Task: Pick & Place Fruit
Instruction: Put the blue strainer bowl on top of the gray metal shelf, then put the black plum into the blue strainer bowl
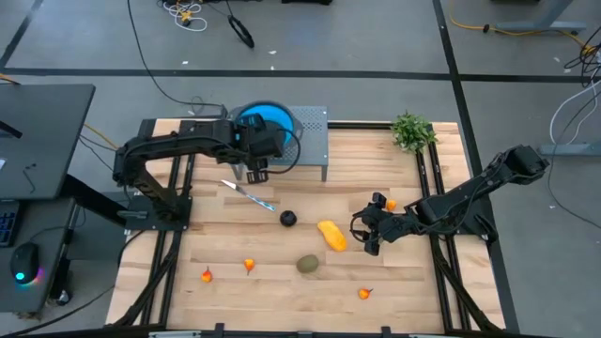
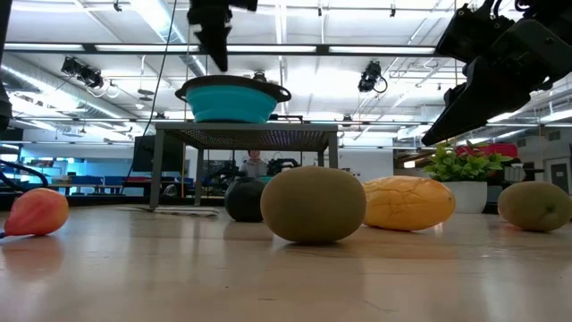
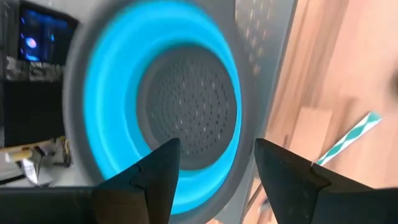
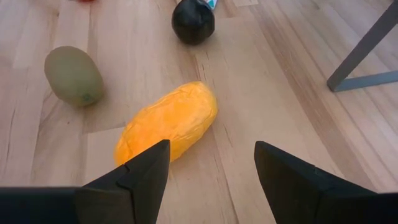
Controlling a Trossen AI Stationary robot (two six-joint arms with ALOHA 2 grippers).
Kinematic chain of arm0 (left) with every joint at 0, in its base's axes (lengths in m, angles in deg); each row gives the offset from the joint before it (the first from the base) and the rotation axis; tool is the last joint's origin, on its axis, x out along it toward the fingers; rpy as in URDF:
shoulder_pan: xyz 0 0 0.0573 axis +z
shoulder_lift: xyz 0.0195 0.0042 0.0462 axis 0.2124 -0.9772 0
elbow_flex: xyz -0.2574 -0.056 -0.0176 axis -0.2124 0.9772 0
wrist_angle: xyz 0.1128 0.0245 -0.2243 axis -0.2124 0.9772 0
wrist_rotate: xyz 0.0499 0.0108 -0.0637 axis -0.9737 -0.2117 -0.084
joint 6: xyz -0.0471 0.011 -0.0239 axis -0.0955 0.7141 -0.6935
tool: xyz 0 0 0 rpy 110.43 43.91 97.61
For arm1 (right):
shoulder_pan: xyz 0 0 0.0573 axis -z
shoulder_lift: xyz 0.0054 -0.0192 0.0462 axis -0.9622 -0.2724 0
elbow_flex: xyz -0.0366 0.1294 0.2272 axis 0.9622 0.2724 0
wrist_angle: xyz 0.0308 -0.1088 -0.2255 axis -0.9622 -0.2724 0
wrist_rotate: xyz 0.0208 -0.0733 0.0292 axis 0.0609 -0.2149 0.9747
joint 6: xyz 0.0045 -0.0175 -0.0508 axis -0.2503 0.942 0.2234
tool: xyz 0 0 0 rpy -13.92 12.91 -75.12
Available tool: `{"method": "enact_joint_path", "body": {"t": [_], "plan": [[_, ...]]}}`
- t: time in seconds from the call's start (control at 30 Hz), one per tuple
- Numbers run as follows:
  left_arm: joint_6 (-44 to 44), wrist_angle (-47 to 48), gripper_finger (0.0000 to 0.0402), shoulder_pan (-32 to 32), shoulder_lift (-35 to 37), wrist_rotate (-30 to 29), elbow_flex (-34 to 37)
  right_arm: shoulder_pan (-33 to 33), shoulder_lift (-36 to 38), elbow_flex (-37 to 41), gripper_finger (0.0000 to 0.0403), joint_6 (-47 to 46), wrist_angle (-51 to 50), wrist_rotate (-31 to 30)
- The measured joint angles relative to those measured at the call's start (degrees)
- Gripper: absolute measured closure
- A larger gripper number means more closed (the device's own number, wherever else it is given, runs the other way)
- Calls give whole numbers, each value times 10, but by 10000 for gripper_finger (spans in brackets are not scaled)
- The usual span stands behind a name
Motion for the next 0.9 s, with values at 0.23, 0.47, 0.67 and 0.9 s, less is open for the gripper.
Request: {"method": "enact_joint_path", "body": {"t": [0.23, 0.47, 0.67, 0.9], "plan": [[-50, 0, 184, -42, 1, 38, -43, 0, 0, 0, 158, 0, 0, 0], [-100, -7, 184, -107, 1, 68, -43, 0, 0, 0, 158, -4, 0, 0], [-120, -87, 184, -167, 1, 73, -23, 0, 0, 0, 158, -6, 0, 0], [-162, -197, 184, -208, 0, 74, 97, 0, 0, 0, 158, -10, 0, 0]]}}
